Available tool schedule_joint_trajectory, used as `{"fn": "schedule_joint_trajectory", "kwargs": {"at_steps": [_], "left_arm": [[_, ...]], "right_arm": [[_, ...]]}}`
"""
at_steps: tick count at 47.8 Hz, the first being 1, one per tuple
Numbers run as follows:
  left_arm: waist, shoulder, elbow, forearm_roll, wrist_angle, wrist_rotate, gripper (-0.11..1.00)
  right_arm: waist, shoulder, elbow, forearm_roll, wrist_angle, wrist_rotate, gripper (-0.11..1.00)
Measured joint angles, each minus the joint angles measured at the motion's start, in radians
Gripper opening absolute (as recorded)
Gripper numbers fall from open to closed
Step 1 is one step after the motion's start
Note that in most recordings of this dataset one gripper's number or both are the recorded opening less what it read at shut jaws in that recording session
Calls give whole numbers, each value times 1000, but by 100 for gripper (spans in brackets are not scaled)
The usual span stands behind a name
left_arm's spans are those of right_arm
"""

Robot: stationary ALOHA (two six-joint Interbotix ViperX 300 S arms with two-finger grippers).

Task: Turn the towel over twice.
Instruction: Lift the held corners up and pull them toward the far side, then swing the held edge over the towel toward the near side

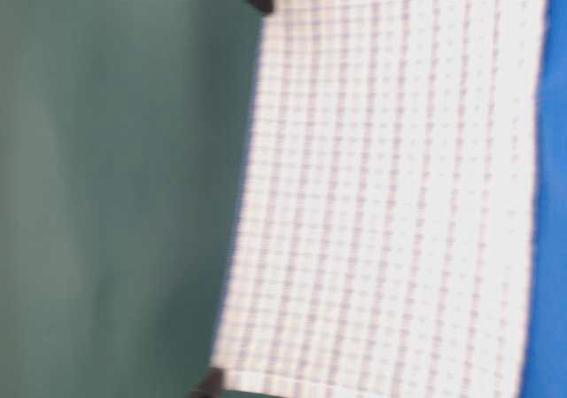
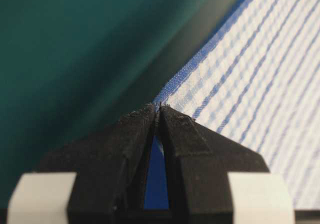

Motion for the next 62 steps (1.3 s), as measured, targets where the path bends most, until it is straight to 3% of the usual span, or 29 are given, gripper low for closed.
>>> {"fn": "schedule_joint_trajectory", "kwargs": {"at_steps": [19,39,51,62], "left_arm": [[0,-109,-55,-2,58,21,4],[-28,-137,-57,-2,104,8,4],[-135,-140,-43,0,278,-23,4],[-285,-106,25,-2,396,-25,4]], "right_arm": [[-2,-146,-138,-49,192,-9,5],[25,-178,-150,-49,256,8,5],[190,-202,-106,9,411,87,5],[325,-193,23,12,397,199,5]]}}
